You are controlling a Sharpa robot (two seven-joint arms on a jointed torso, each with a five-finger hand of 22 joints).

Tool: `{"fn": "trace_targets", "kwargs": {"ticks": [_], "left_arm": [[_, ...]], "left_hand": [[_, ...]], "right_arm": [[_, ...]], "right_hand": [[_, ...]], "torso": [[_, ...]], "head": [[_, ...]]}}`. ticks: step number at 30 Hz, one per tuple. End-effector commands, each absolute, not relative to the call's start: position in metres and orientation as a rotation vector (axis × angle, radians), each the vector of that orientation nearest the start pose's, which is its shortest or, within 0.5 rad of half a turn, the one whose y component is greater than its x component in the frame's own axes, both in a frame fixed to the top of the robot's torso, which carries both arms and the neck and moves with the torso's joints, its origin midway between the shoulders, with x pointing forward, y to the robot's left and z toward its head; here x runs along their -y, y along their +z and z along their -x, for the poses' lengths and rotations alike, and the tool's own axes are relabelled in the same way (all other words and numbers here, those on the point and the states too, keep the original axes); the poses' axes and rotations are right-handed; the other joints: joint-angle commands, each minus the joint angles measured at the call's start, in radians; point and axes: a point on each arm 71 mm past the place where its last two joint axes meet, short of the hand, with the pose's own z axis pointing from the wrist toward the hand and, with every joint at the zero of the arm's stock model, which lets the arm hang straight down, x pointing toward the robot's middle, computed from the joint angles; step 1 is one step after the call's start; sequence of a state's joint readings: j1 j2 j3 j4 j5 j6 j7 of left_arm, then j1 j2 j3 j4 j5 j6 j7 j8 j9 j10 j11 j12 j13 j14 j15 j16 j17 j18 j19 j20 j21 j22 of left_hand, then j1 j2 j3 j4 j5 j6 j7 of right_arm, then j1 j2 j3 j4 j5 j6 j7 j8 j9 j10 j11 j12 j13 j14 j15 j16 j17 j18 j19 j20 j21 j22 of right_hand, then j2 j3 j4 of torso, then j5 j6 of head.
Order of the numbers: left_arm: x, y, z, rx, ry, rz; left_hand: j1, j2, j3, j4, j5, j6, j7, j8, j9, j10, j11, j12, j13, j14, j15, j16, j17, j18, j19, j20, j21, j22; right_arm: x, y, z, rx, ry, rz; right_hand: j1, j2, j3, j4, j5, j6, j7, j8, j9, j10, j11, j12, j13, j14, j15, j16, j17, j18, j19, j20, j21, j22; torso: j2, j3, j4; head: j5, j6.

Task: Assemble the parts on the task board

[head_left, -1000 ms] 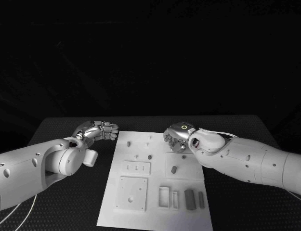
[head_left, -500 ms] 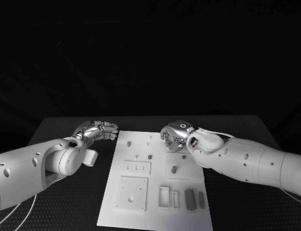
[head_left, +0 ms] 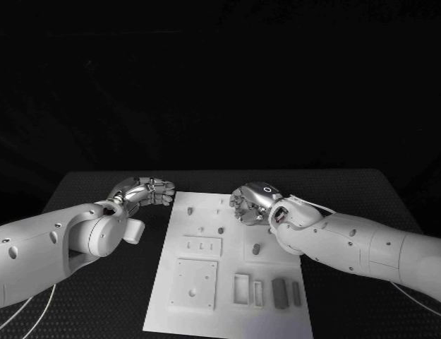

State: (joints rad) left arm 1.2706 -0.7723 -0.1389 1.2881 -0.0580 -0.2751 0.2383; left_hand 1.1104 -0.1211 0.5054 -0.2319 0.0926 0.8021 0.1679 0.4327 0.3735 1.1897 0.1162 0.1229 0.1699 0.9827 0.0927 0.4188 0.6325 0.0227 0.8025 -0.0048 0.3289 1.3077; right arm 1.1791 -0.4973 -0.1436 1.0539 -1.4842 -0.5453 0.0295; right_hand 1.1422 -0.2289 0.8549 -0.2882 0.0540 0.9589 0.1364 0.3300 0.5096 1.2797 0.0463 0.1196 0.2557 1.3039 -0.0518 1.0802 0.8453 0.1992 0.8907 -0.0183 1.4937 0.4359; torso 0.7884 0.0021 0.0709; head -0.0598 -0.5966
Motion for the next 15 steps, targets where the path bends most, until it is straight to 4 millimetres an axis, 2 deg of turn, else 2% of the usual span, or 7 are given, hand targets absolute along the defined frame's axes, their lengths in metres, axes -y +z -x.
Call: {"fn": "trace_targets", "kwargs": {"ticks": [1, 8, 11, 15], "left_arm": [[-0.2442, -0.1985, -0.5305, -1.557, -1.297, 1.109], [-0.2454, -0.1986, -0.5307, -1.556, -1.293, 1.111], [-0.2448, -0.1986, -0.5308, -1.556, -1.293, 1.11], [-0.2449, -0.1987, -0.531, -1.556, -1.293, 1.11]], "left_hand": [[-0.01, -0.002, -0.001, -0.005, 0.002, -0.001, 0.007, -0.004, 0.001, -0.004, 0.001, -0.006, 0.002, 0.006, -0.001, 0.005, 0.001, 0.02, -0.003, -0.004, 0.004, 0.023], [-0.01, -0.002, 0.0, -0.005, 0.002, -0.001, 0.008, -0.004, 0.001, -0.004, 0.001, -0.006, 0.002, 0.006, -0.001, 0.005, 0.001, 0.02, -0.003, -0.004, 0.004, 0.023], [-0.01, -0.002, 0.0, -0.006, 0.002, -0.001, 0.008, -0.005, 0.002, -0.004, 0.001, -0.006, 0.002, 0.006, -0.001, 0.005, 0.001, 0.02, -0.003, -0.004, 0.004, 0.023], [-0.01, -0.002, 0.0, -0.006, 0.002, -0.001, 0.008, -0.005, 0.002, -0.004, 0.001, -0.006, 0.002, 0.006, -0.001, 0.005, 0.001, 0.02, -0.003, -0.004, 0.004, 0.023]], "right_arm": [[0.1518, -0.2353, -0.5408, -1.465, 0.633, 0.184], [0.153, -0.2363, -0.5397, -1.464, 0.636, 0.177], [0.1545, -0.2377, -0.5392, -1.483, 0.629, 0.187], [0.1548, -0.2394, -0.5382, -1.507, 0.615, 0.211]], "right_hand": [[-0.002, 0.007, -0.008, 0.0, -0.005, -0.007, 0.004, -0.006, 0.0, 0.022, 0.008, -0.007, -0.001, -0.008, -0.005, -0.001, -0.002, 0.063, 0.0, 0.009, 0.001, 0.002], [0.004, 0.01, -0.017, -0.001, -0.005, -0.011, 0.004, -0.008, 0.001, 0.014, 0.012, -0.016, 0.004, -0.024, -0.001, -0.005, -0.007, 0.063, -0.017, 0.015, -0.002, 0.006], [0.01, 0.01, -0.02, -0.001, -0.005, -0.014, 0.002, -0.009, 0.001, 0.008, 0.016, -0.024, 0.006, -0.046, 0.003, -0.011, -0.01, 0.062, -0.036, 0.024, -0.007, 0.006], [0.013, 0.01, -0.022, -0.002, -0.005, -0.017, 0.002, -0.011, 0.001, 0.003, 0.017, -0.028, 0.006, -0.047, 0.004, -0.009, -0.01, 0.063, -0.038, 0.025, -0.006, 0.008]], "torso": [[0.001, 0.0, 0.0004], [0.001, 0.0013, -0.0035], [0.0, 0.0007, -0.005], [0.0, 0.0008, -0.0048]], "head": [[0.003, -0.001], [0.007, -0.005], [0.006, -0.005], [0.006, -0.007]]}}
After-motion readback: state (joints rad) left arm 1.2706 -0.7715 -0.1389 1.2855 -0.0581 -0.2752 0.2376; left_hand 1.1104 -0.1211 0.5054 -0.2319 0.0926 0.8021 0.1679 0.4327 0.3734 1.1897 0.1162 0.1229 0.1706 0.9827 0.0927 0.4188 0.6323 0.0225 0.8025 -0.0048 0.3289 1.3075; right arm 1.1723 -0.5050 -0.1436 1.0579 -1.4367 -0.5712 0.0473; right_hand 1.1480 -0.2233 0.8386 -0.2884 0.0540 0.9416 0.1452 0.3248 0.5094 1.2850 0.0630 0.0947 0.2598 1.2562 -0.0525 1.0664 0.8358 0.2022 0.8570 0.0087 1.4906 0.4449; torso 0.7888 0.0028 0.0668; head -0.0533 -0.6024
